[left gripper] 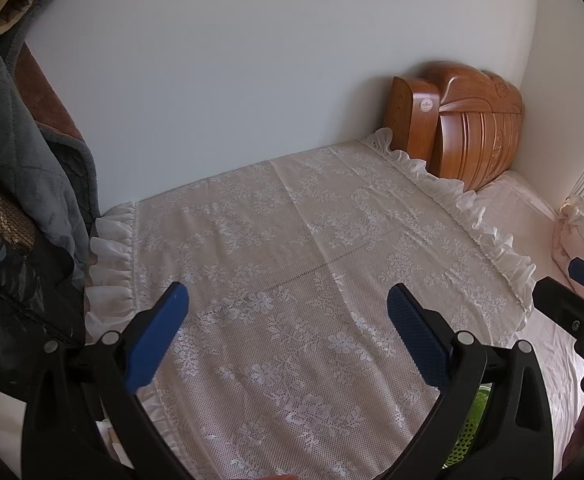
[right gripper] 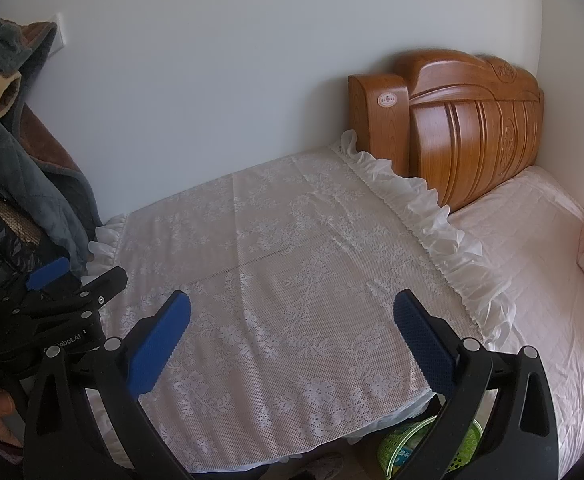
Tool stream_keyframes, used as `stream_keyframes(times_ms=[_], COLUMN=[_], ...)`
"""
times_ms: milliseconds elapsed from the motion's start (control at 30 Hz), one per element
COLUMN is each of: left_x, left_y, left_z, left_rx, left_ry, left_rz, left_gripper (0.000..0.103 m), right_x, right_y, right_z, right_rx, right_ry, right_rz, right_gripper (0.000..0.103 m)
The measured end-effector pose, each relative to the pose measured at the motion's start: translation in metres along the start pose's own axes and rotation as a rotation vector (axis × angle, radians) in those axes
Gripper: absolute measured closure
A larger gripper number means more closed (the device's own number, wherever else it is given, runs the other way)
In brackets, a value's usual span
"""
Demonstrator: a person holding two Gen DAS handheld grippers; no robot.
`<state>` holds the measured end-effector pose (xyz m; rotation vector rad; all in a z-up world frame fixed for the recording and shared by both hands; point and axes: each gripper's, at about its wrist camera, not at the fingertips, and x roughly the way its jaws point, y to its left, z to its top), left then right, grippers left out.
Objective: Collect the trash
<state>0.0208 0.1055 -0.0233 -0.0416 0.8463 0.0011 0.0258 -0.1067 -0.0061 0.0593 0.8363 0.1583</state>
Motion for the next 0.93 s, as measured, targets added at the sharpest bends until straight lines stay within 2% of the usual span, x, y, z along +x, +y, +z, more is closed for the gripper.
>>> stream_keyframes(times_ms=[933], left_x=[0.0086], left_y=[-0.0037], left_z=[0.0029], left_rx=[0.017], left_ry=[0.013], left_rz=[-0.004], left_gripper=[0.008], right_x=[0.0026], right_y=[-0.0022], right_z=[-0.0035], right_rx=[0.013], right_ry=[0.017], right_rz=[0.002], right_gripper=[0.002])
